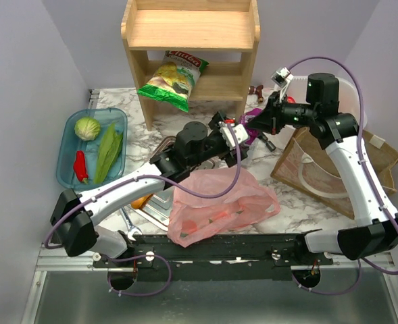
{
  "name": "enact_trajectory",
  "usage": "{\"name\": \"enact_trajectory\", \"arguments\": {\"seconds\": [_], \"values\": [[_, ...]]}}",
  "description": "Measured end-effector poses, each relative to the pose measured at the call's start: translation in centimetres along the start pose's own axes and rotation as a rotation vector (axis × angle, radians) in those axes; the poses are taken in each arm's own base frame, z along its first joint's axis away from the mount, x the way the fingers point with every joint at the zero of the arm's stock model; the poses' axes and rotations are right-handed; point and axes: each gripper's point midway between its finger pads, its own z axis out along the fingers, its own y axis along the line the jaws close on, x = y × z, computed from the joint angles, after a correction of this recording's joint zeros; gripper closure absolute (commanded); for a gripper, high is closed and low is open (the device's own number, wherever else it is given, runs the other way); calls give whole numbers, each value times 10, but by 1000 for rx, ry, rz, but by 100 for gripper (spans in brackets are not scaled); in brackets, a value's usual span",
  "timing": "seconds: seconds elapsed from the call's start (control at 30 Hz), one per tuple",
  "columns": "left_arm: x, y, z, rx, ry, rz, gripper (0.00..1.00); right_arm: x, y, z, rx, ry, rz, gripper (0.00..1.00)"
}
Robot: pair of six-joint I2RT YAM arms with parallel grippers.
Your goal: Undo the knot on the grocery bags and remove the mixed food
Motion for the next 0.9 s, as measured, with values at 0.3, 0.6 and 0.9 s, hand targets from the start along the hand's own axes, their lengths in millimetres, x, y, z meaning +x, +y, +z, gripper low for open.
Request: {"name": "enact_trajectory", "arguments": {"seconds": [0.3, 0.6, 0.9], "values": [[17, 22, 34, -152, 38, -1, 34, -8, 3, 2, 0, -31, 18, 99], [20, 36, 35, -175, -7, -17, 100, -8, 1, 1, 30, -27, 30, 44], [58, 23, -34, 156, 64, -88, 85, -59, 42, -43, 48, -96, -342, 0]]}}
